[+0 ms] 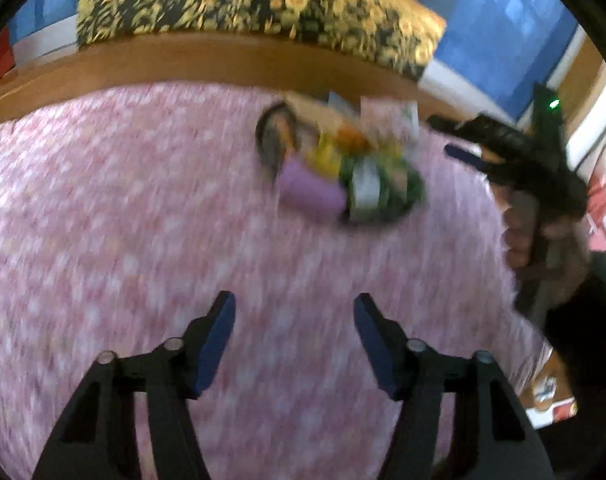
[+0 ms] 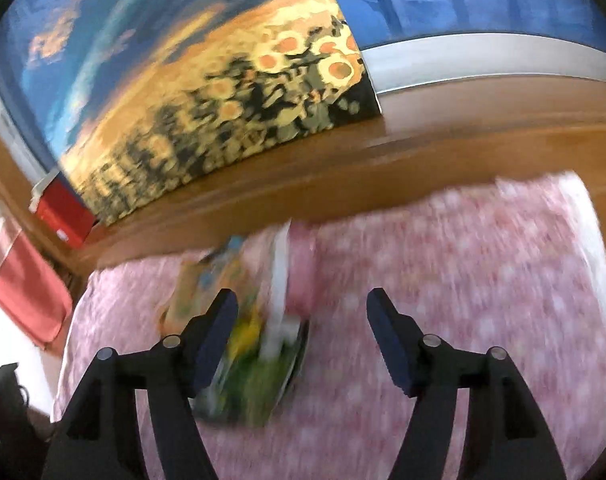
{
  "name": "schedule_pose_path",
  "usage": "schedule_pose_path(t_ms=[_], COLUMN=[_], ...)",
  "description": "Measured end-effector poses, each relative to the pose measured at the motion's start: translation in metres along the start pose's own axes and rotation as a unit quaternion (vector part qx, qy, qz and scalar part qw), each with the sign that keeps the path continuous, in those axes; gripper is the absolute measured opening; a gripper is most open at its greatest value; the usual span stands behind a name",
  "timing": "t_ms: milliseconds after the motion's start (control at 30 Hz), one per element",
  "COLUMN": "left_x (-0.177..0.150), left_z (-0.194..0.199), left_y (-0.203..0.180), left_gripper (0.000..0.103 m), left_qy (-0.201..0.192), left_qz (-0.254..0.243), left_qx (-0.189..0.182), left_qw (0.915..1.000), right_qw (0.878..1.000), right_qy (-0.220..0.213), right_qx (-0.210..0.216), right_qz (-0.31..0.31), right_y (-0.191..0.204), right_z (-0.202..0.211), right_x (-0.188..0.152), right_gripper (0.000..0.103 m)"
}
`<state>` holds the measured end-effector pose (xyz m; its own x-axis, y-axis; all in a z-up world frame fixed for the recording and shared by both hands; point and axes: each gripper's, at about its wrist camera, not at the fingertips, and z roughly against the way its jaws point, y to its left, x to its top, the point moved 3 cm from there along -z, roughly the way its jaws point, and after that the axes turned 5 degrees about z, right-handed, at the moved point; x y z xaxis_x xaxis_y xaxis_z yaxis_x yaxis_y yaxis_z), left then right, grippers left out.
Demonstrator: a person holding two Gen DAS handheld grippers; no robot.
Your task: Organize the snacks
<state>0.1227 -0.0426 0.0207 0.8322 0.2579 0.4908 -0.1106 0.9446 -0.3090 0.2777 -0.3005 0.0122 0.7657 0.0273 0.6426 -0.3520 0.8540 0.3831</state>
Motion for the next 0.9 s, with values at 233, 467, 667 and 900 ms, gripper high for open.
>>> schedule_pose_path(t_ms=[233, 467, 667, 900], left_x=[0.056, 0.058, 0.059, 0.072], left_z=[-0.029, -0.056, -0.046, -0.038], left_y=[0.003, 0.012, 0.018, 0.043], left_gripper=[0.06, 0.047, 0.047, 0.047], left_qy=[-0.019, 0.013, 0.002, -0.025], left_qz=[0.036, 0.092, 0.104, 0.143], left_qx=[-0.013, -0.043, -0.039, -0.044], left_qw=[0.9991, 0.9948, 0.9937, 0.9885], right_qw=[0.998, 0.996, 0.991, 0.991], right_qy=[0.037, 0.053, 0.069, 0.078], right_qx=[0.046, 0.057, 0.049, 0.05], right_qz=[0.0, 0.04, 0.101, 0.1], right_y=[0.001, 0.014, 0.029, 0.028], right_z=[-0.035, -0.045, -0.046, -0.048], right_x=[0.02, 0.028, 0.025, 0.021], right_gripper=[0.028, 0.026, 0.021, 0.021])
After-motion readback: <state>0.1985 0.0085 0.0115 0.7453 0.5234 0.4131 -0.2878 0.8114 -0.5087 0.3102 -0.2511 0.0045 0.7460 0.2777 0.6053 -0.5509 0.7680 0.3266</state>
